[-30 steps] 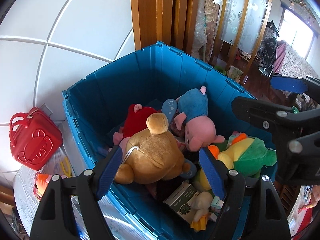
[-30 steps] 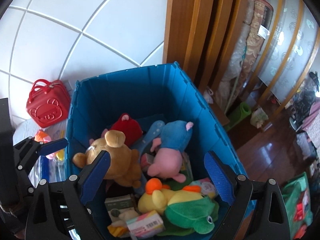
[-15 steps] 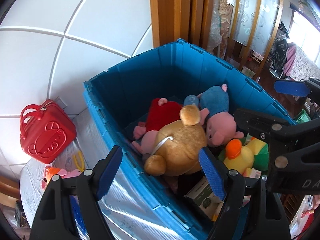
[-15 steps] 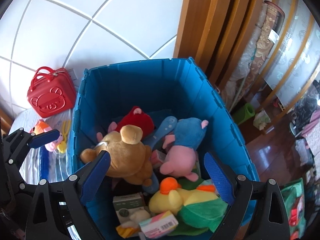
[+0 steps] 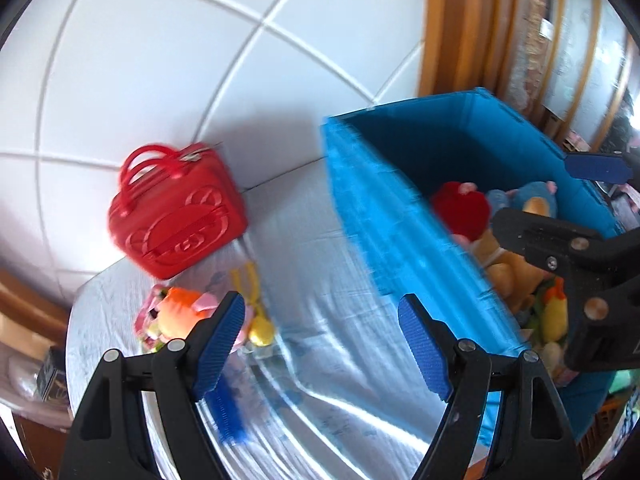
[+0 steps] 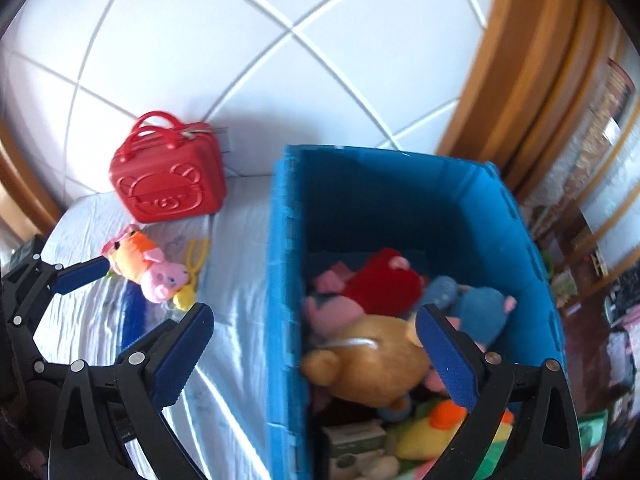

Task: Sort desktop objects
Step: 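Move both grippers back toward the orange-shirt pig on the bed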

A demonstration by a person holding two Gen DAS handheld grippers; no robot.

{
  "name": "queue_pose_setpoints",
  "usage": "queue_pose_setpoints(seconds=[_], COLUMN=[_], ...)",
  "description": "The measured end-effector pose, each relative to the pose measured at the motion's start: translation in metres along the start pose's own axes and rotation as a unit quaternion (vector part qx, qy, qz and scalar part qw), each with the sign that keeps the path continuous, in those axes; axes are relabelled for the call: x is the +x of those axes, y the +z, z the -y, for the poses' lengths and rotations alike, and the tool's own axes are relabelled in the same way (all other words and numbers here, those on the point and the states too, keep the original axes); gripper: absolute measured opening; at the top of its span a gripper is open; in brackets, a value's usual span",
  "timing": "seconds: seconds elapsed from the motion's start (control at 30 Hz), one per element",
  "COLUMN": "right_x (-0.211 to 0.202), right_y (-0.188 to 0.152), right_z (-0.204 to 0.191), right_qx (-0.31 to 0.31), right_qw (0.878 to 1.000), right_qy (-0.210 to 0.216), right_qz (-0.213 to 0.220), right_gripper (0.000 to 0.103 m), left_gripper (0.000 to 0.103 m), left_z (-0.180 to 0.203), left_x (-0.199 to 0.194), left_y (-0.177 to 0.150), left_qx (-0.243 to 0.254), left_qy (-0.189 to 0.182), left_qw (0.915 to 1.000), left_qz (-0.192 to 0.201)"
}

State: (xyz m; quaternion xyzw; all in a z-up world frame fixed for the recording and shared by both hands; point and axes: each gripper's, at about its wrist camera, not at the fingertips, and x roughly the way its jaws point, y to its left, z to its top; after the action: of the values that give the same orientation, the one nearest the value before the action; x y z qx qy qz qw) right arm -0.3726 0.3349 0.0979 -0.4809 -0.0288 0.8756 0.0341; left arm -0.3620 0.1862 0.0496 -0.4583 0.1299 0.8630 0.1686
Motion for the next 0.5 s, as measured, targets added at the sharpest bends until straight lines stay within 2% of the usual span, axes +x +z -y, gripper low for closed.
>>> queue_pose_setpoints(seconds=[0.27,0.4,0.5], right_x=[0.037,0.058,0.072], right_y=[0.016,0.009,-0.003], right_z=[-0.096,-0.139,-0.167], right_qx=[-0.057,-0.086,-0.104], right_qw=[0.997,0.993,0.99], right_qy=[0.044,0.07,0.092], right_qz=[-0.016,-0.028,-0.024], right_gripper=[0.103,0.103,0.103], left_gripper=[0.079,0.079,0.079], left_z=[-0.118,-0.164,-0.191], left_x=[0.031,0.048,0.059], left_y=[-0.056,-0.104,-0.139], left_qx=[-0.09,-0.12,-0.127], left_qy=[0.038,0.06,0.095], left_qw=[0.9945,0.9899,0.9863], left_qz=[-0.036,-0.046,-0.047])
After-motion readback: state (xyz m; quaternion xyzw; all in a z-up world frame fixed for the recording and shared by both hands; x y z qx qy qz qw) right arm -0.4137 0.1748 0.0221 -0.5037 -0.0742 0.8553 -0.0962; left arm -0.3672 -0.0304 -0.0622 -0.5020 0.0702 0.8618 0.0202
